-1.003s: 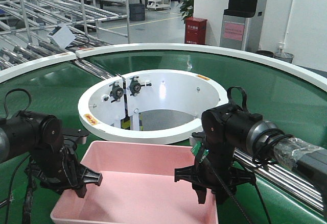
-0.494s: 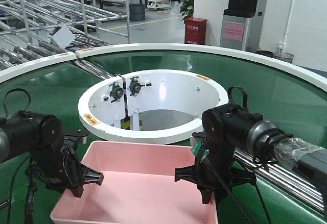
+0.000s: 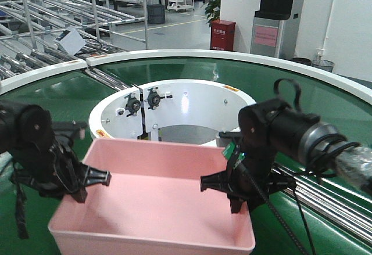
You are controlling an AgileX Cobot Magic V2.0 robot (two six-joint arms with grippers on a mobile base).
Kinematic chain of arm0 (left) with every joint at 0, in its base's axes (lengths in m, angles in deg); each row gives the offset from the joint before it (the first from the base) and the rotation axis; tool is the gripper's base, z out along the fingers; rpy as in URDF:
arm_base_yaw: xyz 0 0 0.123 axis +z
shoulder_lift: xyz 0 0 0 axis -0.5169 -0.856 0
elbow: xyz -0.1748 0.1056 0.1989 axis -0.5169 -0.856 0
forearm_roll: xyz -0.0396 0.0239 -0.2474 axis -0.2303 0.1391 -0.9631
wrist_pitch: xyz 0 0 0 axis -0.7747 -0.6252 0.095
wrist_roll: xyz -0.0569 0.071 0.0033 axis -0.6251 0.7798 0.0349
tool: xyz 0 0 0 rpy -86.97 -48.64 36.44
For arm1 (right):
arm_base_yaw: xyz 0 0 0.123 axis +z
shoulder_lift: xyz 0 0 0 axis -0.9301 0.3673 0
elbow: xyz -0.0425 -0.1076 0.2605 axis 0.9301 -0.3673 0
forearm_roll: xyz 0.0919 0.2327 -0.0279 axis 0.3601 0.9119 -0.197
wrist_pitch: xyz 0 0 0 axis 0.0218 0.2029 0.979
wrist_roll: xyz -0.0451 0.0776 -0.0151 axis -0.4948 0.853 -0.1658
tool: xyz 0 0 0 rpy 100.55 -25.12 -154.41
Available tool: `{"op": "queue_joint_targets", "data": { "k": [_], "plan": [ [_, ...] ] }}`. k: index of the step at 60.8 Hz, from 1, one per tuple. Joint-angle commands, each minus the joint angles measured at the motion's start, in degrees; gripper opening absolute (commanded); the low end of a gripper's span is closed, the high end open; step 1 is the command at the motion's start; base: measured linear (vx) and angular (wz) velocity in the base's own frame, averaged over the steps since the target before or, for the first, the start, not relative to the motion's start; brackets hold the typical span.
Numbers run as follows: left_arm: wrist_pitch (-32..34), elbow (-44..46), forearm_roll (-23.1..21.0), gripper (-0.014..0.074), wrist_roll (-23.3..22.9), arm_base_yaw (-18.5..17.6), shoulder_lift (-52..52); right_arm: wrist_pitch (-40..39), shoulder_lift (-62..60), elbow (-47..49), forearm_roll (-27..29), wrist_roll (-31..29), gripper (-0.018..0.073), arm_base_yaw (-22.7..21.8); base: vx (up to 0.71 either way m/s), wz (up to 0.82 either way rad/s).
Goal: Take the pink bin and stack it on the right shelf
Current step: 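Lift the pink bin with both grippers and pull it toward the robot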
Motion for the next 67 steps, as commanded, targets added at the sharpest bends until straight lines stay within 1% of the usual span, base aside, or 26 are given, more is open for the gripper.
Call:
{"op": "queue_joint_targets", "data": {
  "k": [1,7,11,17,21,29,38,67],
  "plan": [
    [0.48,1.75,3.35,0.0170,-5.63,-1.61,7.22,0.43,-5.76,1.55,-3.69,-3.86,0.0082,-0.13,0.00,0.00],
    [0.73,-0.39,6.97,0.0171,-11.76,-4.08,11.71,1.08,-7.58,1.56,-5.22,-4.44,0.0083,-0.13,0.00,0.00],
    [1.80,-3.30,8.44,0.0171,-15.11,-5.79,14.73,2.06,-8.76,1.56,-6.39,-4.01,0.0084,0.17,0.00,0.00],
    [3.70,-8.73,9.91,0.0172,-19.01,-7.65,18.74,2.46,-10.27,1.50,-7.11,-3.87,0.0085,1.61,0.00,0.00],
    [5.18,-12.78,9.99,0.0172,-21.66,-8.54,21.19,1.33,-11.69,-0.25,-7.11,-3.78,0.0085,2.93,0.00,0.00],
    [8.29,-19.08,10.48,0.0172,-22.15,-9.59,24.82,-4.93,-15.82,-7.54,-6.71,-3.39,0.0085,3.32,0.00,0.00],
    [9.29,-20.42,11.02,0.0172,-22.46,-9.59,25.67,-9.50,-19.46,-13.83,-5.91,-3.37,0.0085,2.50,0.00,0.00],
    [9.11,-20.42,10.94,0.0172,-22.54,-9.59,25.54,-9.15,-19.77,-14.44,-5.59,-3.18,0.0085,2.71,0.00,0.00]
  ]
}}
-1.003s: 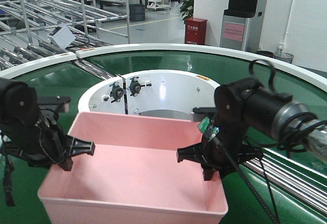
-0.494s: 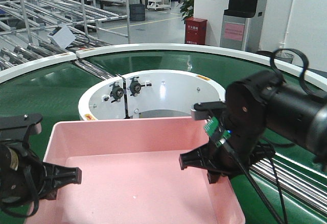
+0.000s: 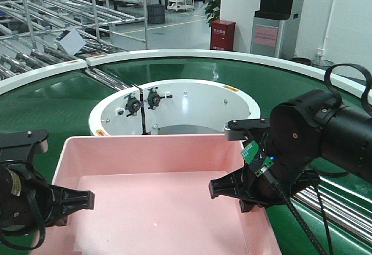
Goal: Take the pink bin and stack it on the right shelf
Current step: 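Lift the pink bin with both grippers and pull it toward the robot, then hold the pink bin with both grippers while the base drives to the shelf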
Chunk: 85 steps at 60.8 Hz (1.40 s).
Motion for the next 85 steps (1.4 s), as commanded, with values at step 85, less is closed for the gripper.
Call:
{"op": "queue_joint_targets", "data": {
  "k": [85],
  "plan": [
    [3.24,1.58,1.58,0.0172,-0.57,-0.22,2.35,-2.11,-2.89,1.32,-3.74,-0.41,0.0085,-0.51,-0.11,-0.34]
  ]
}}
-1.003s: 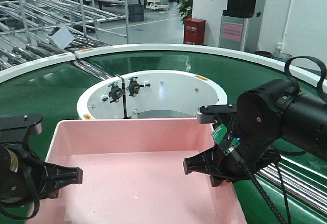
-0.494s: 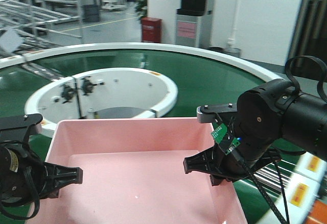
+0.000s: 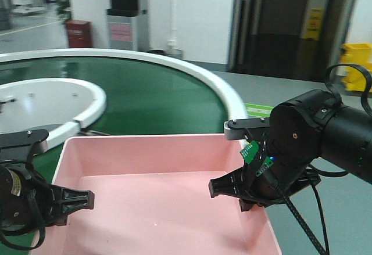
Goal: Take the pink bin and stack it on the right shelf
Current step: 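Hold the pink bin with both grippers while the base drives to the shelf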
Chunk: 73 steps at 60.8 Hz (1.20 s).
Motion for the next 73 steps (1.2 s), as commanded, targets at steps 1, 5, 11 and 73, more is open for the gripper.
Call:
{"op": "queue_joint_targets", "data": {
  "k": [1,5,11,73],
  "plan": [
    [3.24,1.58,1.45,0.0172,-0.57,-0.22,2.35,-1.69,-2.89,1.36,-3.54,-0.53,0.0085,-0.51,-0.20,-0.66],
    [3.24,1.58,1.45,0.0172,-0.57,-0.22,2.35,-1.69,-2.89,1.36,-3.54,-0.53,0.0085,-0.51,-0.20,-0.67],
    [3.24,1.58,1.45,0.0172,-0.57,-0.22,2.35,-1.69,-2.89,1.36,-3.54,-0.53,0.0085,-0.51,-0.19,-0.70],
    [3.24,1.58,1.45,0.0172,-0.57,-0.22,2.40,-1.46,-2.89,1.36,-3.55,-0.53,0.0085,-0.51,-0.13,-0.63]
  ]
}}
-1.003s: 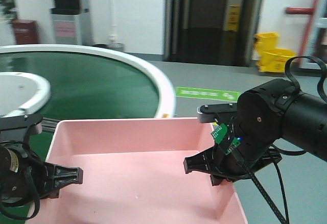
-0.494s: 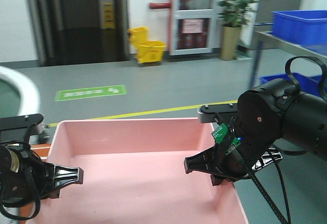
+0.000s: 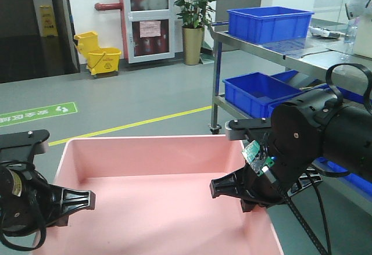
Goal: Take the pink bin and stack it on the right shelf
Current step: 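Hold the pink bin with both grippers while the base drives to the shelf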
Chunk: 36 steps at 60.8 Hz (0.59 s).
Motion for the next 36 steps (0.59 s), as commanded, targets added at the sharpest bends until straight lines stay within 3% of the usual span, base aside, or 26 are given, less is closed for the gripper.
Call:
{"op": "queue_joint_targets", "data": {
  "k": [1,36],
  "plan": [
    [3.18,1.58,1.77,0.0172,-0.57,-0.10,2.40,-2.05,-2.72,1.38,-3.38,-0.58,0.0085,-0.45,-0.04,-0.14],
    [1.72,1.58,1.77,0.0172,-0.57,-0.10,2.48,-1.90,-2.78,1.38,-3.38,-0.58,0.0085,-0.40,0.11,-0.06]
  ]
}}
